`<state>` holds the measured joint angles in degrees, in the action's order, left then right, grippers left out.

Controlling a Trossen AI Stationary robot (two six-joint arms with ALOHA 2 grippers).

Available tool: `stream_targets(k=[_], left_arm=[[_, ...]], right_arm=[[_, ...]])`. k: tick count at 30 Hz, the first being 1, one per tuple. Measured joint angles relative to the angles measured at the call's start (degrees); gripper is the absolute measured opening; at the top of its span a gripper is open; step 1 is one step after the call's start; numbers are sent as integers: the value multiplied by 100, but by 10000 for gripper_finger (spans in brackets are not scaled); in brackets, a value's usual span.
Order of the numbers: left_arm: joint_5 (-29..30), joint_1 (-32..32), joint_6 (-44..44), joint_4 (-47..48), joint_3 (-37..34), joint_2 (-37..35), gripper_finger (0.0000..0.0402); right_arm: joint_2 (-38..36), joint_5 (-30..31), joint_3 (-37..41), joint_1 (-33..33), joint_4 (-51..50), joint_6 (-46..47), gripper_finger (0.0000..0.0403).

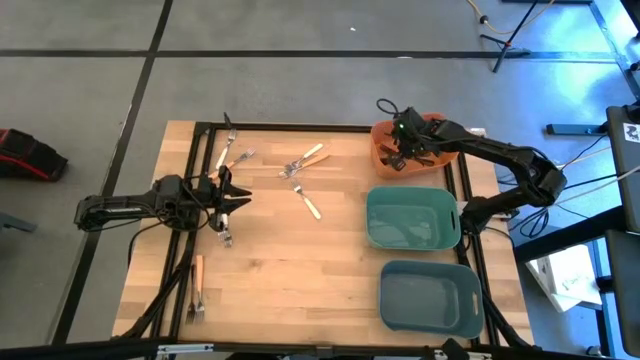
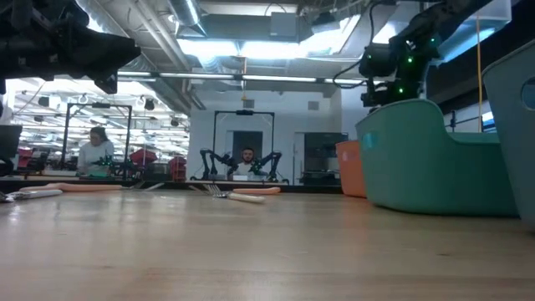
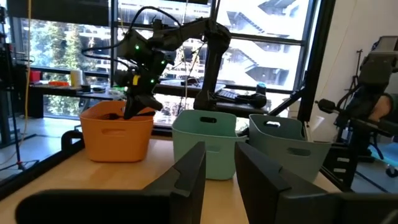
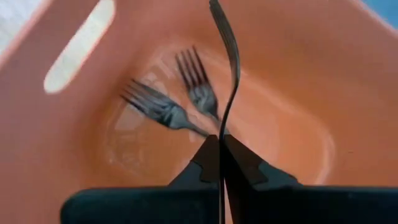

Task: Sort silverware by color (type)
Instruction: Put the black fork into the orange bin

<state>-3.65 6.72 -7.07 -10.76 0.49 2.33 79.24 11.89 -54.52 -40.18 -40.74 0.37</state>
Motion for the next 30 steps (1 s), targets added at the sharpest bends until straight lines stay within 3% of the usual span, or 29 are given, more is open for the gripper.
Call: stream_targets(k=[3, 10, 15, 22, 26, 30], left_arm=[[3, 0, 2, 0, 0, 0, 80], [197, 0, -33, 2, 0, 0, 80], [109, -128, -204, -403, 2, 253, 80], [576, -493, 17, -523, 524, 1320, 80], [831, -720, 130, -511, 940, 2257, 80], [1126, -951, -56, -266, 1508, 3178, 80]], right_arm=[[0, -3, -11, 1, 125, 223, 16], [-60, -146, -517, 37, -511, 226, 97], [-686, -417, -709, 728, -201, 194, 134], [-1441, -93, -56, 2257, 2525, -770, 143], [-1353, -156, 384, 2841, 4272, -1502, 143], [-1123, -606, 662, 3162, 5533, -2110, 143]])
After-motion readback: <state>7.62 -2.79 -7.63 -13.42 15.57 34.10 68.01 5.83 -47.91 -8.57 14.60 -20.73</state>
